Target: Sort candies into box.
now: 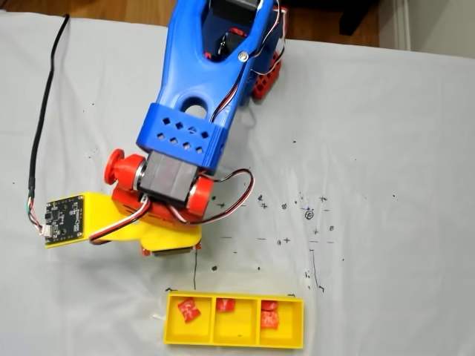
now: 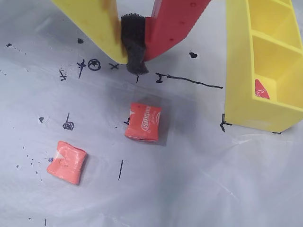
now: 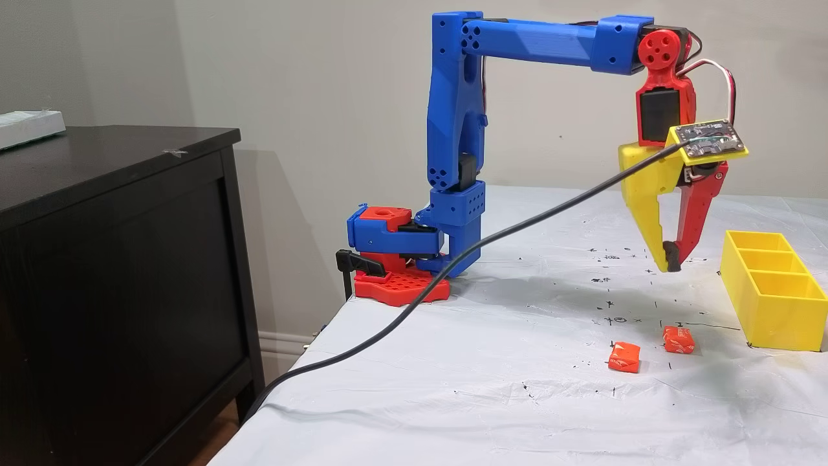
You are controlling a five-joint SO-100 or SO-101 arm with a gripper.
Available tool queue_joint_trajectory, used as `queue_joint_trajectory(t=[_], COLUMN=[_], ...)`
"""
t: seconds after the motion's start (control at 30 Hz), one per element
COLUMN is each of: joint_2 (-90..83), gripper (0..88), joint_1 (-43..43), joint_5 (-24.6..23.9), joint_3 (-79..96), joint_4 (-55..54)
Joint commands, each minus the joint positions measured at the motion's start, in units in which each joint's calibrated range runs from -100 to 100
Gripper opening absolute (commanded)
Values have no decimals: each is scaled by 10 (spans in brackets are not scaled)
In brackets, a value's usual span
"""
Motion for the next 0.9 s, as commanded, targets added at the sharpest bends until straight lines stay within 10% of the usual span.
queue_joint_trajectory(t=[0.0, 0.87], joint_2=[12, 74], gripper=[2, 282], joint_1=[8, 36], joint_5=[2, 43], joint_3=[-61, -32], joint_4=[-7, -34])
